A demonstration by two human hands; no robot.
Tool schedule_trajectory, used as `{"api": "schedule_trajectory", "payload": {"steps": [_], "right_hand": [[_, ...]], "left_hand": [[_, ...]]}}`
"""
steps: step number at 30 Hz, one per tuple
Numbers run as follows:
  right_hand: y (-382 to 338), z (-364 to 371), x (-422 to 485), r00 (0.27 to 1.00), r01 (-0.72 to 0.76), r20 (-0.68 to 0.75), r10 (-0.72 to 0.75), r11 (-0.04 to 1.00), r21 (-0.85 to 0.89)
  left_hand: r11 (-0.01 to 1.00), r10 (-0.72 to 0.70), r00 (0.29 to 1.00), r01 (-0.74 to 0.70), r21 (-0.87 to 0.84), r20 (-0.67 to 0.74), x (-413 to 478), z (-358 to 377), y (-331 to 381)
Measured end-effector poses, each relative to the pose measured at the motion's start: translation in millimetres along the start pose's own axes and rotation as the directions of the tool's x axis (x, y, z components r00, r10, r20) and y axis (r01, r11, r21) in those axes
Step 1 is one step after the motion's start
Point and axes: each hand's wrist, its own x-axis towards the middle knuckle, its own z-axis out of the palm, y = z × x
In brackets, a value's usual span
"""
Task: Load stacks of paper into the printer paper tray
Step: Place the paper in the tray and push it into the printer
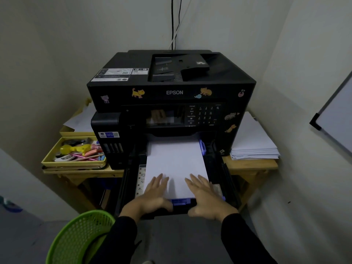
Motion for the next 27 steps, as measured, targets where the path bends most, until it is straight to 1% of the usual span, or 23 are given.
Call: {"api": "schedule_trajectory", "payload": {"steps": [2,3,4,5,7,8,10,14,18,23,27], "right_hand": [[0,10,-2,0.999,0.024,0.039,-0.019,0.991,-0.133],[0,15,-1,0.999,0.027,0.039,-0.02,0.981,-0.19],[0,19,-1,0.999,0.023,0.027,-0.017,0.968,-0.249],[-1,23,-1,1.0,0.013,-0.003,-0.015,0.952,-0.305],[-3,28,0,0.994,-0.013,-0.104,-0.028,0.925,-0.38],[-4,29,0,0.987,-0.022,-0.154,-0.04,0.924,-0.381],[-5,30,-1,0.975,-0.022,-0.214,-0.057,0.936,-0.35],[-5,31,1,0.977,-0.026,-0.207,-0.049,0.939,-0.343],[-1,26,16,0.98,-0.033,-0.193,-0.046,0.922,-0.387],[-3,7,54,0.977,-0.028,-0.204,-0.058,0.917,-0.397],[-1,-14,86,0.971,-0.05,-0.233,-0.05,0.912,-0.407]], "left_hand": [[0.976,0.007,0.999,-0.018,0.216,0.053,0,7,2],[0.942,0.009,0.999,-0.026,0.334,0.052,0,12,3],[0.897,0.016,0.999,-0.027,0.441,0.029,0,19,4],[0.849,0.035,0.999,-0.017,0.529,-0.024,0,25,4],[0.783,0.091,0.982,0.03,0.622,-0.163,-1,37,3],[0.778,0.111,0.971,0.048,0.627,-0.211,-2,40,2],[0.793,0.137,0.959,0.044,0.608,-0.247,-3,42,3],[0.803,0.144,0.963,0.022,0.596,-0.23,-4,44,4],[0.79,0.144,0.966,0.02,0.613,-0.217,8,35,4],[0.755,0.107,0.97,0.065,0.653,-0.22,37,4,5],[0.746,0.091,0.961,0.107,0.657,-0.261,64,-20,11]]}}
